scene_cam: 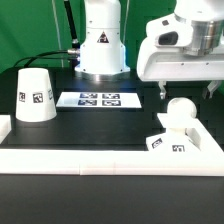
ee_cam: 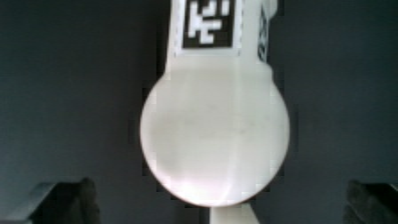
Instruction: Assemble lamp
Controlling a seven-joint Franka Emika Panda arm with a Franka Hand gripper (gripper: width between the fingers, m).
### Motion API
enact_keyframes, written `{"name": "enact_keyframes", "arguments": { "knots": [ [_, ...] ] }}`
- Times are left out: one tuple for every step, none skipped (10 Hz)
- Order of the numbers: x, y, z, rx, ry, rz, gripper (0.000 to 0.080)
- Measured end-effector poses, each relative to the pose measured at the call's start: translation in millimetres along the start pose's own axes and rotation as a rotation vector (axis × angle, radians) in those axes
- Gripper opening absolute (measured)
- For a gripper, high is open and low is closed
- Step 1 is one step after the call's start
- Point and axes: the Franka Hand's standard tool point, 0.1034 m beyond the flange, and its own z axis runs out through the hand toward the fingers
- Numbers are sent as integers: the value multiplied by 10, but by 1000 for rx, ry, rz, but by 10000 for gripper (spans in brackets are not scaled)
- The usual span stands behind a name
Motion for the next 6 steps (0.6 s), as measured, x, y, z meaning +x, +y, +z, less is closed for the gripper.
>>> {"name": "enact_keyframes", "arguments": {
  "knots": [
    [31, 4, -4, -2, -74, -21, 698],
    [59, 12, 7, -3, -117, -33, 698],
    [11, 25, 22, -10, -205, -38, 698],
    [8, 24, 36, -15, -275, -37, 698],
    [-10, 18, 56, -22, -344, -37, 698],
    [-34, 19, 87, -30, -419, -37, 698]
  ]
}}
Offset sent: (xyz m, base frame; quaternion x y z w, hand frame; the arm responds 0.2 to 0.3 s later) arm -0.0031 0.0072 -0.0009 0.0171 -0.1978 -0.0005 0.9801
